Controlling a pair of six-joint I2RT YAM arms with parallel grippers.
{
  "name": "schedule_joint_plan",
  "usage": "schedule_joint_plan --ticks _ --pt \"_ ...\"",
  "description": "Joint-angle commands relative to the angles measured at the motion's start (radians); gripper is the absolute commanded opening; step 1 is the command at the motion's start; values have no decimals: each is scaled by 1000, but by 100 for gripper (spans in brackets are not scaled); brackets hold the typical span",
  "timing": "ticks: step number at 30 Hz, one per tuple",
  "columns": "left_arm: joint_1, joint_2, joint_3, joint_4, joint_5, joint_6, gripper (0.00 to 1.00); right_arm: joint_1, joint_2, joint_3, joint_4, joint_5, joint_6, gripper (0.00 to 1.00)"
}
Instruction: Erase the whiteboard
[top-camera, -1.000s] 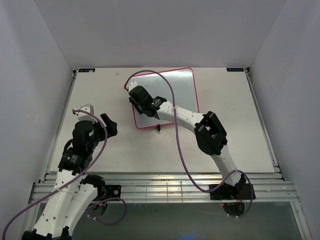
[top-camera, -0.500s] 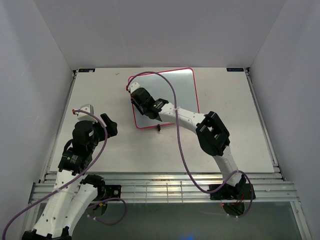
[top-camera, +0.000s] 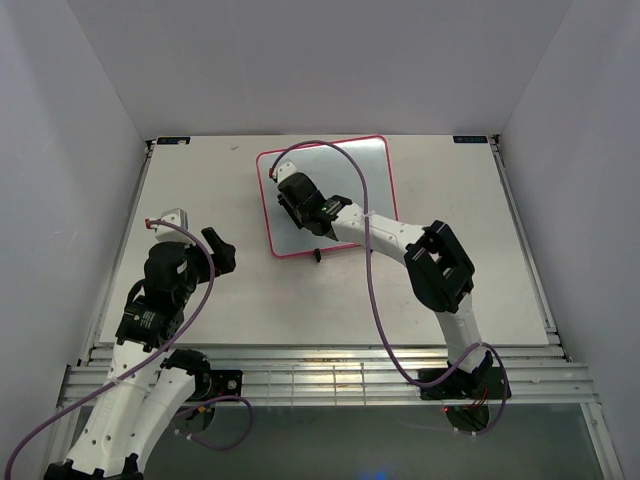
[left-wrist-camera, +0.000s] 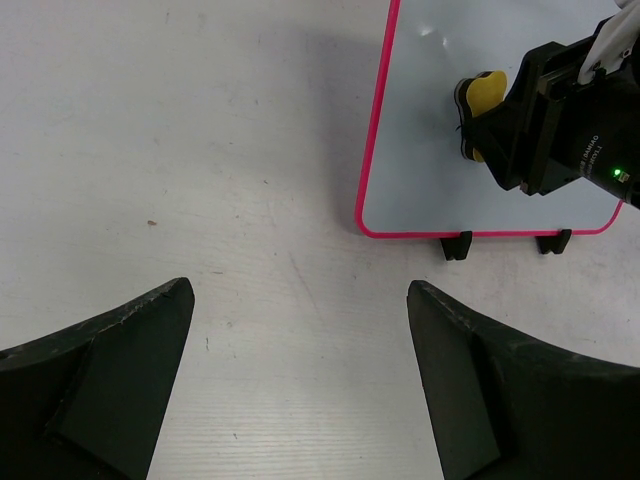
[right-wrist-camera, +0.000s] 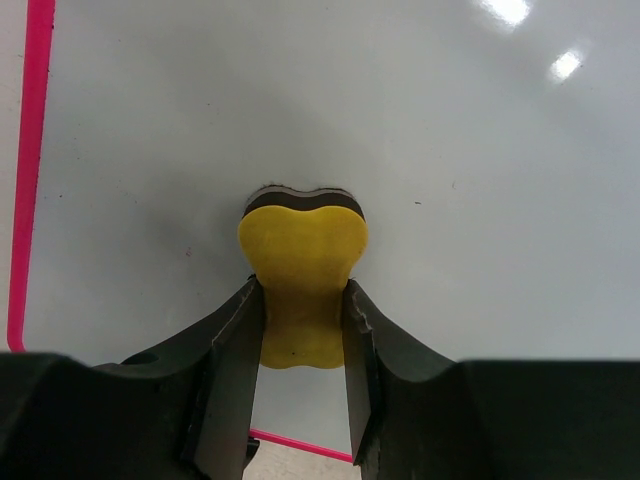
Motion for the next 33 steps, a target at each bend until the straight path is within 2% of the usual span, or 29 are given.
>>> schedule_joint_plan --ticks 1,10,25,28,31,33 --pt "-2 -10 -5 27 7 10 98 6 -11 4 -6 -16 17 27" --pt "-2 -16 -5 27 10 10 98 42 45 73 -115 -11 43 26" --pt "-2 -27 -6 30 15 11 98 82 109 168 -203 -30 43 26" --pt "-2 -29 -6 31 15 13 98 92 77 127 -195 -100 45 25" --pt "-2 -30 -6 31 16 13 98 94 -55 35 -100 -228 57 25" --pt "-2 -33 -6 30 10 13 98 92 -197 -58 -79 -240 63 25"
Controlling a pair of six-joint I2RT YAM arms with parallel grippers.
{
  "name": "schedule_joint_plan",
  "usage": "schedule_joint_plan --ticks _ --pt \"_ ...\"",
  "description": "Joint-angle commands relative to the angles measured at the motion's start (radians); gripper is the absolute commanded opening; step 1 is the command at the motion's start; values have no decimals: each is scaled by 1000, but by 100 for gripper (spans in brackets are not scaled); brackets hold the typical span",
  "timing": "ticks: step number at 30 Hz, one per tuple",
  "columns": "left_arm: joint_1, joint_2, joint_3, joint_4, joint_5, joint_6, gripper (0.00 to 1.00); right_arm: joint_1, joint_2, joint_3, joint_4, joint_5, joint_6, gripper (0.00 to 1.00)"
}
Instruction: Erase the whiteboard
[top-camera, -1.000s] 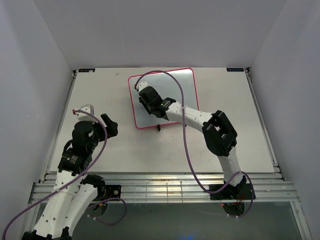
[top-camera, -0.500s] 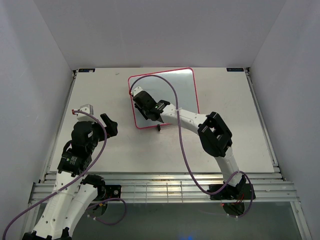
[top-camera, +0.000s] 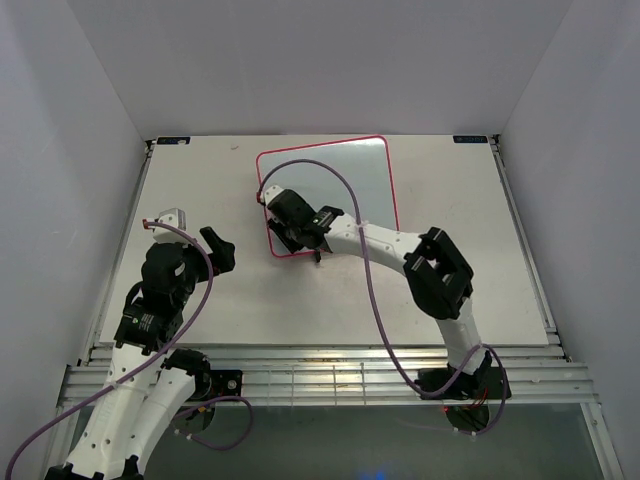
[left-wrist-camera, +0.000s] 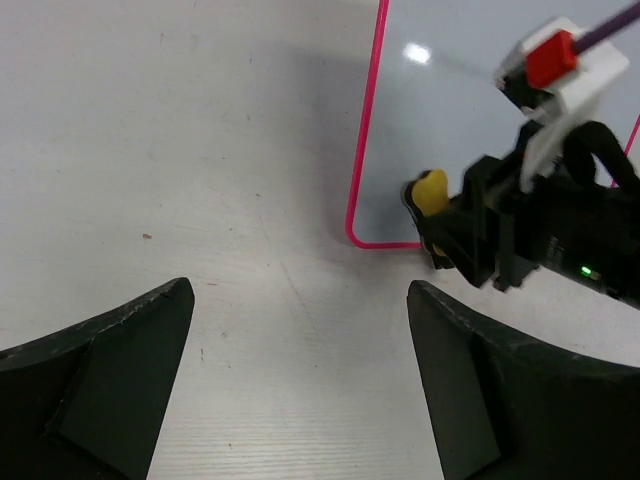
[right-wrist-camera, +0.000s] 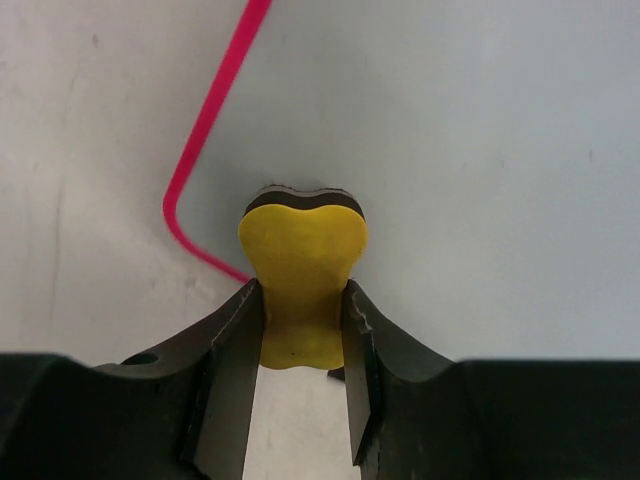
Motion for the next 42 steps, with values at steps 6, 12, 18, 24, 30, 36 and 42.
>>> schedule_joint_plan --ticks 6,12,18,24,30,36,42 --pt "-2 -16 -6 6 -24 0 98 -198 -669 -524 60 -62 181 28" --pt "-2 -5 -2 -1 -34 -4 98 -557 -934 -858 -114 -72 296 29" --pt "-2 6 9 -17 -53 -6 98 -628 -937 -1021 -147 -95 292 33" --pt "-2 10 30 -34 -60 -4 98 -627 -894 -1038 -147 -170 284 48" --pt "-2 27 70 -59 -62 -1 98 -628 -920 -996 -182 -172 273 65" --pt "-2 75 196 -152 -68 25 98 -628 -1021 -872 -306 -126 269 71" --pt "-2 41 290 -212 -90 80 98 -628 -1202 -719 -447 25 244 95"
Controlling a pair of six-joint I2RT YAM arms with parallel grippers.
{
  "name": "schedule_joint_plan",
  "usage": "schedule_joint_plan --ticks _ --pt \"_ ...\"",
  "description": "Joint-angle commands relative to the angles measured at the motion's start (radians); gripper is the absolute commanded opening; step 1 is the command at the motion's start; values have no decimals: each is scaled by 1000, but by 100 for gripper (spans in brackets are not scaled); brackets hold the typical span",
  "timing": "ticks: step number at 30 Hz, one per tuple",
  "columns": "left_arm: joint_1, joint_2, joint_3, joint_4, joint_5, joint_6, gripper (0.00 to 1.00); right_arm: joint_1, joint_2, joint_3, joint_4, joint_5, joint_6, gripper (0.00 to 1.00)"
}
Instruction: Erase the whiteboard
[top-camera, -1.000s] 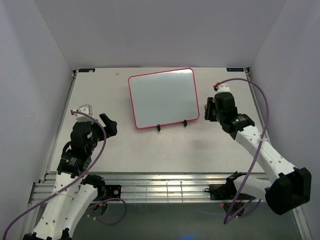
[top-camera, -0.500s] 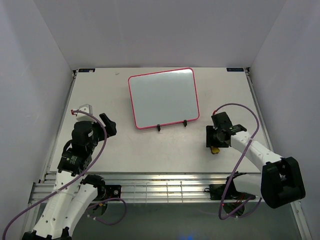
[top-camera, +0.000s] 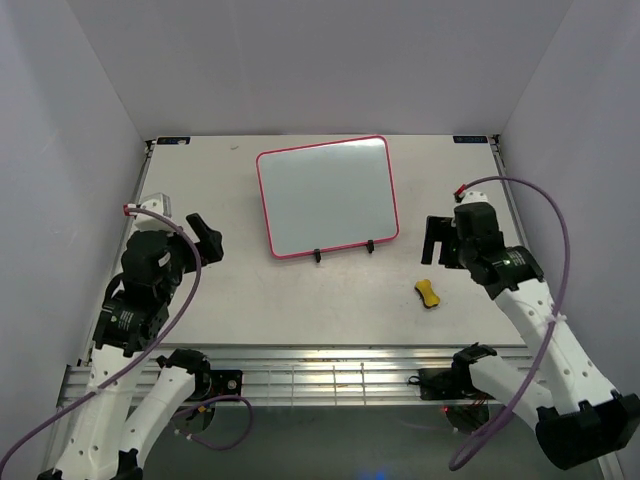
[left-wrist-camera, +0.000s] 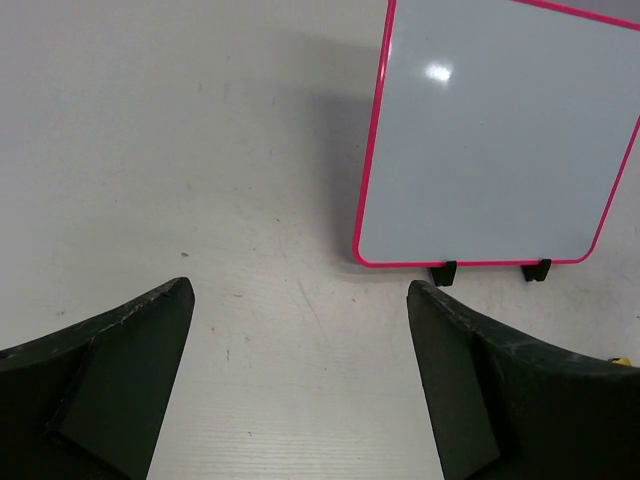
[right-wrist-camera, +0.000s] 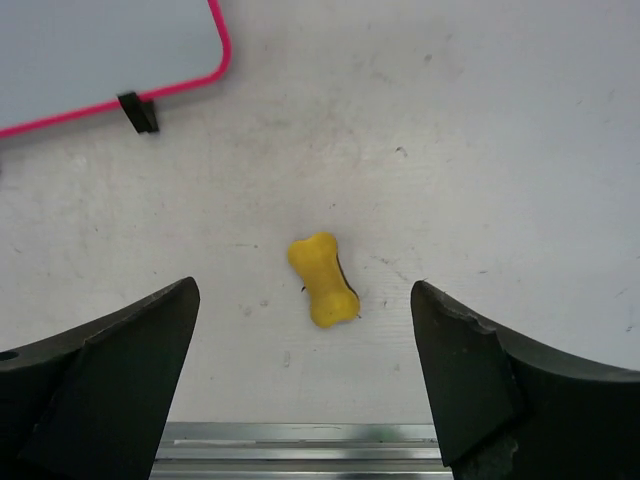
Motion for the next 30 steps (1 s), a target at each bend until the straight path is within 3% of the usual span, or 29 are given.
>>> schedule_joint_plan --ticks 1,9,18,30 --pt "-2 -51 68 -53 -26 56 98 -2 -117 126 -115 122 -21 91" --pt "-2 -185 103 -65 11 149 98 -2 -321 217 -201 166 -86 90" --pt "-3 -186 89 -101 -51 185 98 -2 -442 249 -284 191 -77 90" --pt "-7 -195 49 -93 -57 156 98 -2 -466 258 -278 200 -103 90"
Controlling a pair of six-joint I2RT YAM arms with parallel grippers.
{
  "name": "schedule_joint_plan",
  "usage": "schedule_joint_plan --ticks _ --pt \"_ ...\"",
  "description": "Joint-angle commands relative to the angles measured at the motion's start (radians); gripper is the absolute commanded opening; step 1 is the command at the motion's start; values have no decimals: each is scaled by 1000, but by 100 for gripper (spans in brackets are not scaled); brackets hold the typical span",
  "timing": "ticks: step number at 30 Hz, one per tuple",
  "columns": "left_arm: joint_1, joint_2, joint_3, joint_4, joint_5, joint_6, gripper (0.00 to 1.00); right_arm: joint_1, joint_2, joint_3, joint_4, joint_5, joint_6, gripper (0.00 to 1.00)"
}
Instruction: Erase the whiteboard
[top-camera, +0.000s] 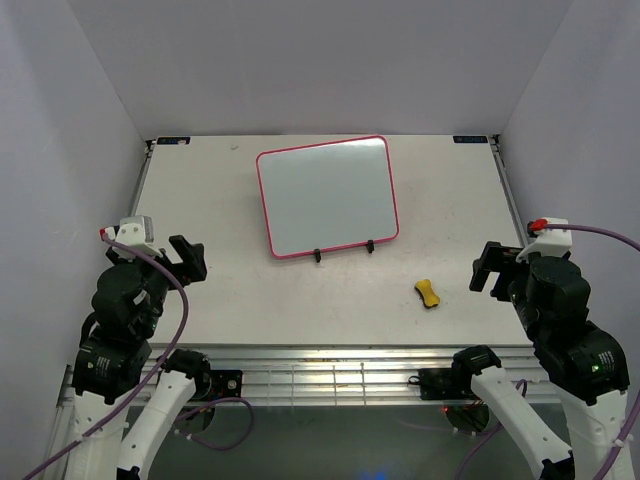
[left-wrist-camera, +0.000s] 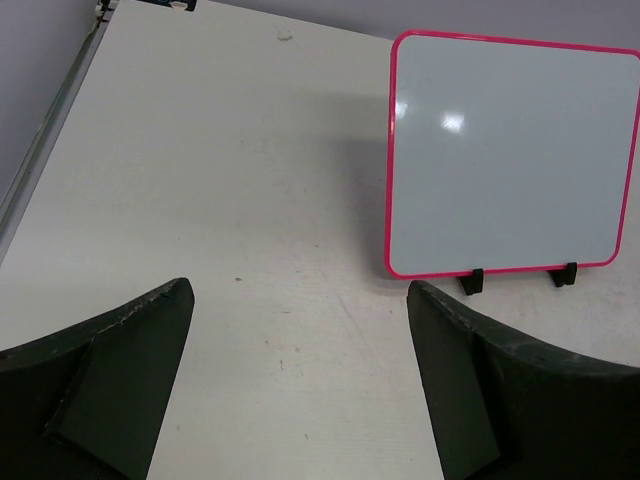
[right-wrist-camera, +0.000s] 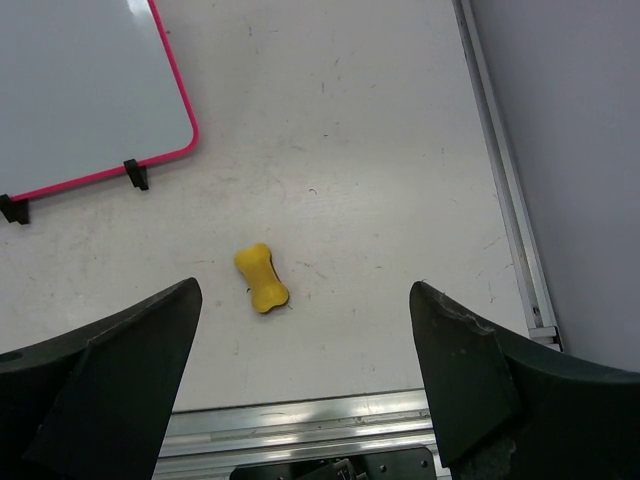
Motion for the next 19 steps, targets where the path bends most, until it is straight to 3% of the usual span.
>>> schedule_joint_plan --ticks 1,19 --pt "-6 1 -17 -3 -18 -10 98 -2 5 20 28 22 -23 90" --pt "-9 10 -27 23 -46 -11 98 -2 56 -15 96 3 -44 90"
